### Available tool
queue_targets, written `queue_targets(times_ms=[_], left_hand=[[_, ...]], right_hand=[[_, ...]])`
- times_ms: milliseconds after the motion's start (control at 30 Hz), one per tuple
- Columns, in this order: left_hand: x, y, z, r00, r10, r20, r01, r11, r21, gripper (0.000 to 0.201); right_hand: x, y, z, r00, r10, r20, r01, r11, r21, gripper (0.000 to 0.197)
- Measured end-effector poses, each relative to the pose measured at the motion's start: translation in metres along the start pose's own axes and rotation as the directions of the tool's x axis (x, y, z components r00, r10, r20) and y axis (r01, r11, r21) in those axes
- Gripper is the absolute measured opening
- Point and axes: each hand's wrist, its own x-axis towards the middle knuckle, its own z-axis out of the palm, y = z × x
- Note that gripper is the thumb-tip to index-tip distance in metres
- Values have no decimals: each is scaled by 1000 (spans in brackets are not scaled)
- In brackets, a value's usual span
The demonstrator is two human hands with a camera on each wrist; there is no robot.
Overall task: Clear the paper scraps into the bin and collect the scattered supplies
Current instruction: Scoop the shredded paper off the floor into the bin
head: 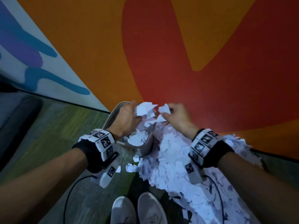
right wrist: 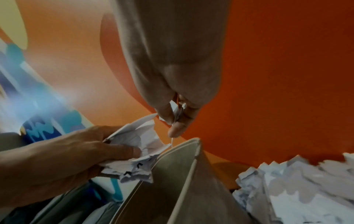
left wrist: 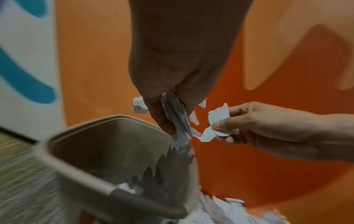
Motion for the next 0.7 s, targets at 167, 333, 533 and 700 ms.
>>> queue_targets(times_ms=[167, 333, 533, 700], left_hand=[[-2, -36, -11, 985, -165, 44, 166, 986, -25, 37], [2, -63, 3, 972, -209, 112, 210, 978, 5, 59], [2, -50, 9, 989, -127, 80, 130, 991, -29, 52], [-18, 7, 35, 985, 95, 145, -62, 974, -216, 14]], right_hand=[[17, -8, 53, 997, 27, 66, -21, 996, -85, 13], [21, -8, 63, 990, 44, 138, -9, 970, -243, 21], [11, -1, 36, 990, 39, 134, -10, 978, -209, 22], [-19, 47, -7, 994, 71, 78, -63, 993, -95, 26]])
